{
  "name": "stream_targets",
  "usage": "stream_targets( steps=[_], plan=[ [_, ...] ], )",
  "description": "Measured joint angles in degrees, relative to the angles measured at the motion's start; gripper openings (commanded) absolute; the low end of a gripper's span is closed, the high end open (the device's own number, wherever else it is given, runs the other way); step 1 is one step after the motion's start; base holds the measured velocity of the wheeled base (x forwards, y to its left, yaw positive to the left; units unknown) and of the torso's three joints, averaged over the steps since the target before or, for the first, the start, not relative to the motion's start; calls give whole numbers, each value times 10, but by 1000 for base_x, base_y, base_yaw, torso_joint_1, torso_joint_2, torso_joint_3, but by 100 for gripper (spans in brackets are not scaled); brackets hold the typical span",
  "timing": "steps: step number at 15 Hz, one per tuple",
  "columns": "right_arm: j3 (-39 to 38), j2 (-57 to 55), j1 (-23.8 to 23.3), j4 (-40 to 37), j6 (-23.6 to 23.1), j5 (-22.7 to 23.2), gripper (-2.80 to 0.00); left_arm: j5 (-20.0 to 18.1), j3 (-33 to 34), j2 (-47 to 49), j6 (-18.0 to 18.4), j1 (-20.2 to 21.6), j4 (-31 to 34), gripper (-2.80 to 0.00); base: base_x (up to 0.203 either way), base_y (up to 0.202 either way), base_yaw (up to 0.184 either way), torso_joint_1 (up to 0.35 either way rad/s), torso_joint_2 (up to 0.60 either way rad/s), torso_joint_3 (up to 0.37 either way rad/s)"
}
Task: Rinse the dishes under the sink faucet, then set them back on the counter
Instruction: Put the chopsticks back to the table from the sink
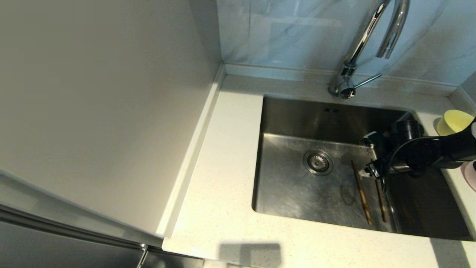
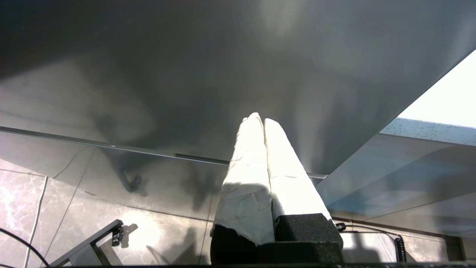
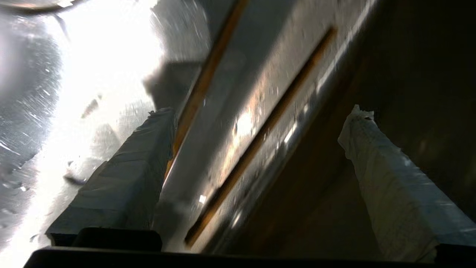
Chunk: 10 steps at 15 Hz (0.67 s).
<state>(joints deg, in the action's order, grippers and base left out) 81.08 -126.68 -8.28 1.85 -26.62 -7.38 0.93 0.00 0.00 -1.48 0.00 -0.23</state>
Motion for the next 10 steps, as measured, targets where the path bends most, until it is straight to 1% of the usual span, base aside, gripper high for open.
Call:
stream_targets(
  steps=[2,3,4,7,9,10],
  plan=[
    [39,-5,28,-84,58,-70,0,0,0,0,0,0,0,-280,0,0,0,0,0,0],
    [54,-11,41,-121,85,-97,0,0,0,0,0,0,0,-280,0,0,0,0,0,0],
    [64,-18,50,-145,101,-114,0,0,0,0,0,0,0,-280,0,0,0,0,0,0],
    [84,-45,58,-152,115,-139,0,0,0,0,0,0,0,-280,0,0,0,0,0,0],
    [104,-64,59,-152,122,-137,0,0,0,0,0,0,0,-280,0,0,0,0,0,0],
    [112,-72,55,-152,123,-128,0,0,0,0,0,0,0,-280,0,0,0,0,0,0]
  ],
)
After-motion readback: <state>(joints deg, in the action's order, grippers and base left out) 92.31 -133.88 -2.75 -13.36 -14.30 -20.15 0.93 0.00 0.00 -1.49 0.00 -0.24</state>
